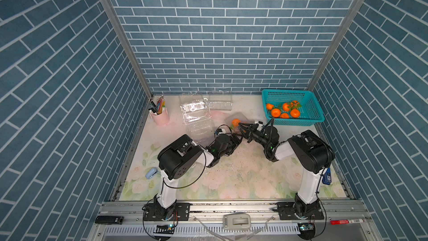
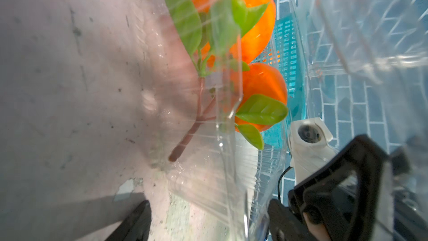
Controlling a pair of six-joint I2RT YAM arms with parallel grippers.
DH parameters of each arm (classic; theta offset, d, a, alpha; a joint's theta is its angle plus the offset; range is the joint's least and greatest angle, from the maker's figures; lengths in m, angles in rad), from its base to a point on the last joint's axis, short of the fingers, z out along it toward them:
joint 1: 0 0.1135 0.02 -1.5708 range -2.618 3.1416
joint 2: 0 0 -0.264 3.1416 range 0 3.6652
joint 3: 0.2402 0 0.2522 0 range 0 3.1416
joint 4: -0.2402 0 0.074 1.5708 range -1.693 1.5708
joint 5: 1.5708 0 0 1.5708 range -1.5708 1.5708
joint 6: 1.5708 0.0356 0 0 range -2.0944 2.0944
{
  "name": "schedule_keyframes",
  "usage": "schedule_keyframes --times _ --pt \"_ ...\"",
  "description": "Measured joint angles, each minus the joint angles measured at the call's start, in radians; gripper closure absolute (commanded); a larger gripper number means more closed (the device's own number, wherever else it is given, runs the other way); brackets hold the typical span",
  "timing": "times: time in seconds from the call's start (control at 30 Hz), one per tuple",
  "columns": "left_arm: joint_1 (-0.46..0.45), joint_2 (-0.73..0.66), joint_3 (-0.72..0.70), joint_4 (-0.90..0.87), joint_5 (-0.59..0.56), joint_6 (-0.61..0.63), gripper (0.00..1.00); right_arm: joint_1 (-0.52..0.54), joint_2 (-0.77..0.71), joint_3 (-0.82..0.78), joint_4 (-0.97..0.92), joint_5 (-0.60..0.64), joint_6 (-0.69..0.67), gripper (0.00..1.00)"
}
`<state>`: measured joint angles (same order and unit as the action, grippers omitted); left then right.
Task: Take oranges out of containers
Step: Open the packing box at the center of the board.
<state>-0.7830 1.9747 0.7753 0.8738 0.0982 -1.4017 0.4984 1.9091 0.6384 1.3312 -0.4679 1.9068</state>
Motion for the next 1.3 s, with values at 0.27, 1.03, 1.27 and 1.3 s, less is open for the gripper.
schedule_keyframes --times 0.27,1.03,1.27,1.3 --pt "0.006 -0.014 -0.008 -0.025 0.0 -0.001 0.22 -0.004 -0.002 0.0 -0.014 -0.005 0.004 0.75" --pt "0.006 -0.056 -0.008 -0.125 0.0 -0.001 0.23 -0.019 -0.008 0.113 -0.06 0.104 0.139 0.73" --pt "0.01 -0.087 -0.007 -0.183 0.0 0.013 0.21 -0.058 -0.067 0.113 -0.127 0.048 0.103 0.54" --pt "0.011 -0.095 -0.007 -0.201 0.0 0.019 0.21 -0.067 -0.084 0.113 -0.144 0.035 0.089 0.52"
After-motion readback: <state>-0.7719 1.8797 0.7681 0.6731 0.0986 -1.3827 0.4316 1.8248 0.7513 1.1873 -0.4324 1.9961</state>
